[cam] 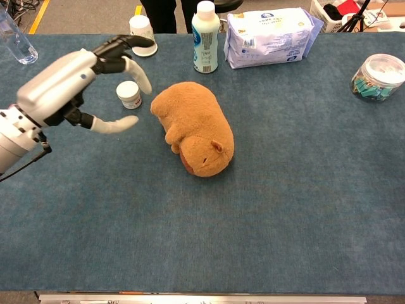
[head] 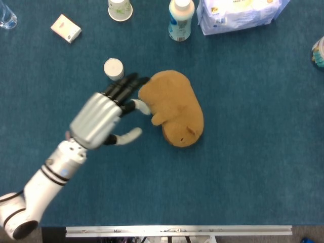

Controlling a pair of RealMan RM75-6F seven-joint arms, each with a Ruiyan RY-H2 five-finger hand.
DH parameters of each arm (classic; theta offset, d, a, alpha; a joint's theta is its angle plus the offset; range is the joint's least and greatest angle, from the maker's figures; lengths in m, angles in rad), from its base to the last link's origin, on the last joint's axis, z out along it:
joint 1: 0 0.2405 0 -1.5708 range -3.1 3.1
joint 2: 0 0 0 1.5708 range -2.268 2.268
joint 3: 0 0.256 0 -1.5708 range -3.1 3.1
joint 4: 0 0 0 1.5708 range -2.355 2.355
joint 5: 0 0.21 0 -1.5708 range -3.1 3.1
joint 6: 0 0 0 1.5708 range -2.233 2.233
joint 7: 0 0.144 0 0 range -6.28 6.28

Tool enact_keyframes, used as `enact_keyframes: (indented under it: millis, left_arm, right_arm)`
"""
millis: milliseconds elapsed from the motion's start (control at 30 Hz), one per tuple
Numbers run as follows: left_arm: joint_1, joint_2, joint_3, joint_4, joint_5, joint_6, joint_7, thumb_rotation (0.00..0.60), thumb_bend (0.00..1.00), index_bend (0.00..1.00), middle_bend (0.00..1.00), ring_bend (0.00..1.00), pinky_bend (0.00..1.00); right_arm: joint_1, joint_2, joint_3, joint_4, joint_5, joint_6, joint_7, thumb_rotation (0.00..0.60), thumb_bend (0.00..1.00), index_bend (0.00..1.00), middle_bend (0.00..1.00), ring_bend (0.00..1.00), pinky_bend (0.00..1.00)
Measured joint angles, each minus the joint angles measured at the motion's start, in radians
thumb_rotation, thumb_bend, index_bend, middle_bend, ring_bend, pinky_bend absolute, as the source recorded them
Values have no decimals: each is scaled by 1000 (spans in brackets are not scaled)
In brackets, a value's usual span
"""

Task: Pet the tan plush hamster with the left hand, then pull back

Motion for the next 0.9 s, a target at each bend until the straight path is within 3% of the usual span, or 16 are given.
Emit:
enact_keyframes:
  millis: [367, 600, 900]
  left_arm:
    - [-96, -99, 6, 77, -1, -99, 106, 600, 269, 326, 0, 0, 82]
    - [-143, -141, 1, 79, -110, -210, 212, 600, 268, 316, 0, 0, 72]
    - [-184, -189, -10, 45, -194, -255, 284, 600, 269, 327, 0, 0, 72]
  right_arm:
    - [-48, 65, 6, -17, -44, 71, 42, 600, 0, 310, 230, 73, 223]
    - [-79, 86, 17, -15, -70, 129, 88, 600, 0, 310, 230, 73, 223]
    - [-114, 110, 23, -18, -83, 165, 122, 600, 0, 311, 230, 74, 223]
